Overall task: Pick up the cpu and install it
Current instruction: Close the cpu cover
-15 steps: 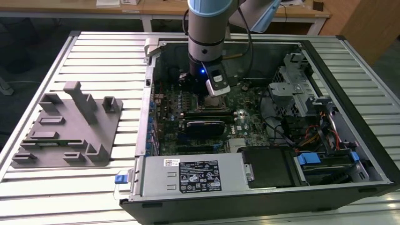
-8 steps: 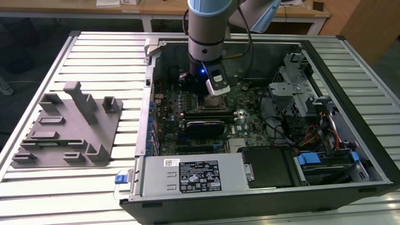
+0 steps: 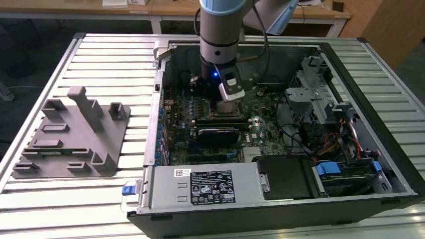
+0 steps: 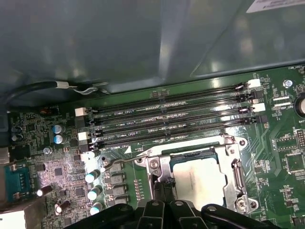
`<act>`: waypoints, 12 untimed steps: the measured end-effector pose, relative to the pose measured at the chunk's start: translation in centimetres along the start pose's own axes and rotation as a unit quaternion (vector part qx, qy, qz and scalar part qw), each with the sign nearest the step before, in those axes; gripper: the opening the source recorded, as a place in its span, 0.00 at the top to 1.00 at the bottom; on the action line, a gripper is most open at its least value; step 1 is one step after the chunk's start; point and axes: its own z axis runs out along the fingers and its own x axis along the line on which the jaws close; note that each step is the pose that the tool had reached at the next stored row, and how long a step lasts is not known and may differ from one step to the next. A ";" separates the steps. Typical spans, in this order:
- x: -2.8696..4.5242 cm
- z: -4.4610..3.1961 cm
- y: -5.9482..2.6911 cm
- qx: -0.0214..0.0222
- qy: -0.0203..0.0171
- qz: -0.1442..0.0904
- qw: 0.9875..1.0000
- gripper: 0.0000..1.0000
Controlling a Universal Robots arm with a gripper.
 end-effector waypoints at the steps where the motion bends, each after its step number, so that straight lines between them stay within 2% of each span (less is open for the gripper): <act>1: 0.00 -0.13 0.01 0.000 0.000 0.000 1.000 0.89; 12: 0.02 -2.18 0.15 0.000 0.000 0.000 1.000 0.89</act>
